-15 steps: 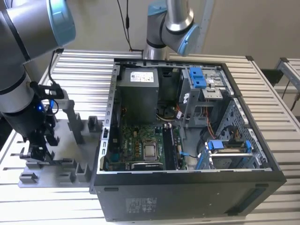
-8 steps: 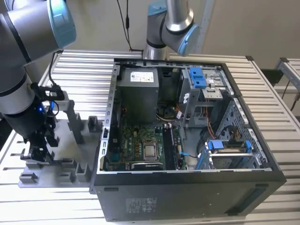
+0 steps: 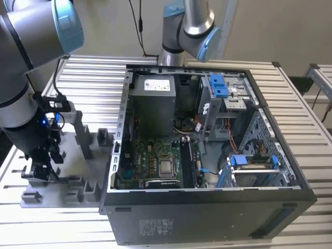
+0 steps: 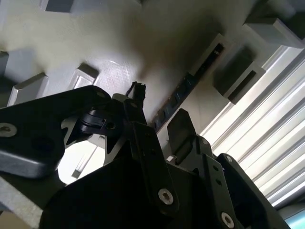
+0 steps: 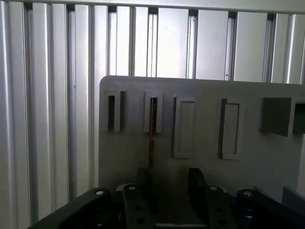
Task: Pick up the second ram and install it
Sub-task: 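Pick up the second ram and move it above second insertion slot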
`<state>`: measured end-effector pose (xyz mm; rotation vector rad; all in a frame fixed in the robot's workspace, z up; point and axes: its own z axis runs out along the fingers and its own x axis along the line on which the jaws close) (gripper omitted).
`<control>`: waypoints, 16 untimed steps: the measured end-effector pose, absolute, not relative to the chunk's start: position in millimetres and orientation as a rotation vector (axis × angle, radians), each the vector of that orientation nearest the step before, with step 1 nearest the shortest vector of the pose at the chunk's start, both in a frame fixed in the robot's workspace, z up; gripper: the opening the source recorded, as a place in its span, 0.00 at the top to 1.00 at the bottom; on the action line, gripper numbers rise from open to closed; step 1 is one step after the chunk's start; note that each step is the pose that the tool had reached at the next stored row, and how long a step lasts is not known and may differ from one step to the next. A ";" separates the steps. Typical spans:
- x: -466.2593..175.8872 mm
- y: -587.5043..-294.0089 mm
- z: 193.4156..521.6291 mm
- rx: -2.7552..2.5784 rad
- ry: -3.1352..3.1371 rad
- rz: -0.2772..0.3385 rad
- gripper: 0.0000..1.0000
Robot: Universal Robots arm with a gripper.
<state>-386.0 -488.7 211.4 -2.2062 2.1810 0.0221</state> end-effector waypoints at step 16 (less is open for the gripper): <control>-394.0 -499.6 197.1 -2.192 2.165 -0.012 0.52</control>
